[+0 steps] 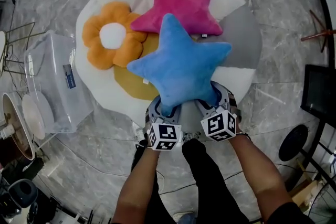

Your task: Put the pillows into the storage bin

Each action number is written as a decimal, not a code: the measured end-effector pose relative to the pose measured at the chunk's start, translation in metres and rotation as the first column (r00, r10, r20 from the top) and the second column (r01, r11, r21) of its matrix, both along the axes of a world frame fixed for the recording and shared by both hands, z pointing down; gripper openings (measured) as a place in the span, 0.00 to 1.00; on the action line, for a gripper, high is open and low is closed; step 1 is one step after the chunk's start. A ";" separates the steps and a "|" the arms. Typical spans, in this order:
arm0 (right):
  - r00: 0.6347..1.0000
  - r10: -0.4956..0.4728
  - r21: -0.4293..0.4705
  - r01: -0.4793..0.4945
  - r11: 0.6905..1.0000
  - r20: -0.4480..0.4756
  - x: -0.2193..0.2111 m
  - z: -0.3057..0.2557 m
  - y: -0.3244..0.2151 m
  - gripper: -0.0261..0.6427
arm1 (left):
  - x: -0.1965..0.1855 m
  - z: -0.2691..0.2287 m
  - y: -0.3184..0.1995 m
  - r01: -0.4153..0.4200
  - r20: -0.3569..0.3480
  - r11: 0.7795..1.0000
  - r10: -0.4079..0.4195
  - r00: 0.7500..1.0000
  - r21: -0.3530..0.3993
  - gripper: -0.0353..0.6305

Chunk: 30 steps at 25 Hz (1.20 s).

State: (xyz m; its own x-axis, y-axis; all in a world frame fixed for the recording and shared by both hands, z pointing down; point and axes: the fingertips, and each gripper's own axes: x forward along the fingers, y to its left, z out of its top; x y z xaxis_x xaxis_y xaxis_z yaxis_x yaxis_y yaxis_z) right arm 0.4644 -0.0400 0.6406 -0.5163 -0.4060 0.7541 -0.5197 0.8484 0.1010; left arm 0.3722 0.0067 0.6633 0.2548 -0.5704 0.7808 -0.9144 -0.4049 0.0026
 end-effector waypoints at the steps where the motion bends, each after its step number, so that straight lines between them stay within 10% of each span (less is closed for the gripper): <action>1: 1.000 0.000 0.009 0.000 1.000 0.010 -0.002 -0.008 0.004 0.51 | -0.002 -0.007 0.003 -0.003 0.004 1.000 0.003 1.000 0.010 0.47; 15: 0.995 0.026 0.123 -0.038 0.992 0.096 -0.071 -0.100 0.024 0.51 | -0.072 -0.097 0.016 -0.010 -0.038 0.988 0.016 0.999 0.153 0.46; 30: 0.987 -0.076 0.125 0.058 0.990 0.144 -0.313 -0.131 0.068 0.52 | -0.312 -0.130 0.066 0.093 0.003 0.979 -0.095 0.995 0.182 0.45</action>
